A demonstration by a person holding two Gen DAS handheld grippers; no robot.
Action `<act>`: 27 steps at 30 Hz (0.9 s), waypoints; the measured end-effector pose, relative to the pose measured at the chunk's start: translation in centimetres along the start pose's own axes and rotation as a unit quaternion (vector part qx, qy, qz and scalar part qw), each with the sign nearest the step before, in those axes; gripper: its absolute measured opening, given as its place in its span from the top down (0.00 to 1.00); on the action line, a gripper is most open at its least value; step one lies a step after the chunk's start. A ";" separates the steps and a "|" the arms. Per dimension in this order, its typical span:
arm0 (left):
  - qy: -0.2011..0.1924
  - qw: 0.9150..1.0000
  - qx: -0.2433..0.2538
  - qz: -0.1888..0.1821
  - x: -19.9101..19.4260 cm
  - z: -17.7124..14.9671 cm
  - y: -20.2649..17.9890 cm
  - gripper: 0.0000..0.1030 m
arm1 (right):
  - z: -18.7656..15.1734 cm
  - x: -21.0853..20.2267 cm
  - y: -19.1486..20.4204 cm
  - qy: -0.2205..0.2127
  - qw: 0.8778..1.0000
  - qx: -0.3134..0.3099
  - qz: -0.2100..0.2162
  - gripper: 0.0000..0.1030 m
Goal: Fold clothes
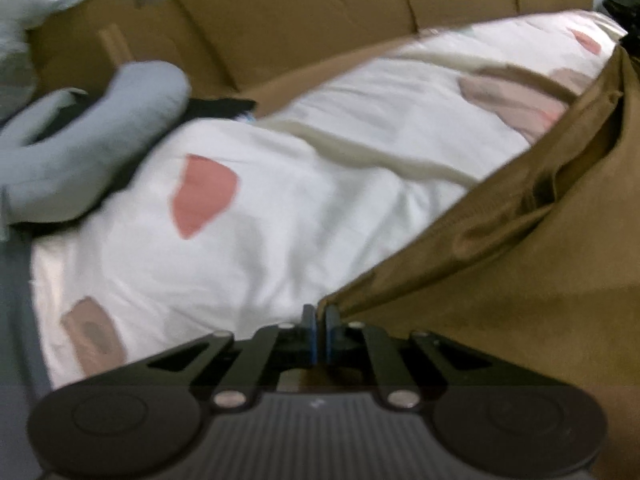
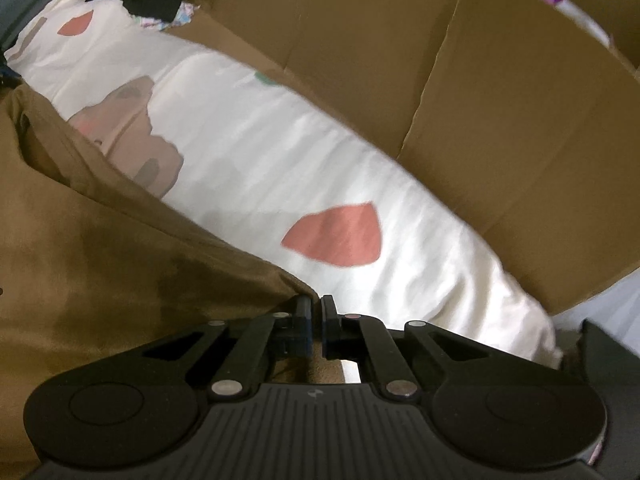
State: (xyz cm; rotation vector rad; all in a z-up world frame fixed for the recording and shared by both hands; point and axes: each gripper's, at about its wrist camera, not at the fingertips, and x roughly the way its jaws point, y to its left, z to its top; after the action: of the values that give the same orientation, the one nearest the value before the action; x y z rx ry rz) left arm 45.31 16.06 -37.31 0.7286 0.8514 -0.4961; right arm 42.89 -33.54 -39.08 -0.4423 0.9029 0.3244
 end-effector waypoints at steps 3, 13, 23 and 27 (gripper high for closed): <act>-0.016 0.999 -0.009 0.028 -0.9 0.4 0.7 0.96 | 1.0 -0.4 0.0 -0.015 1.000 -0.004 -0.015 0.98; -0.024 0.996 -0.046 0.078 -0.1 1.9 3.9 0.96 | 5.2 1.6 0.9 -0.028 0.998 -0.018 -0.046 0.98; -0.020 0.992 -0.066 0.105 0.9 2.3 5.9 0.96 | 9.0 4.4 1.6 -0.024 0.997 -0.039 -0.059 0.98; -0.020 0.990 -0.075 0.114 0.7 2.3 7.1 0.96 | 10.4 4.9 1.9 -0.028 0.997 -0.043 -0.062 0.98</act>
State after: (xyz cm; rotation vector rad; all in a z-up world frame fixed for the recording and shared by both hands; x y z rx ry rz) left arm 51.47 18.92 -34.17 0.6646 0.7487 -0.2394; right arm 51.96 -26.28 -37.83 -0.5635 0.8055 0.2613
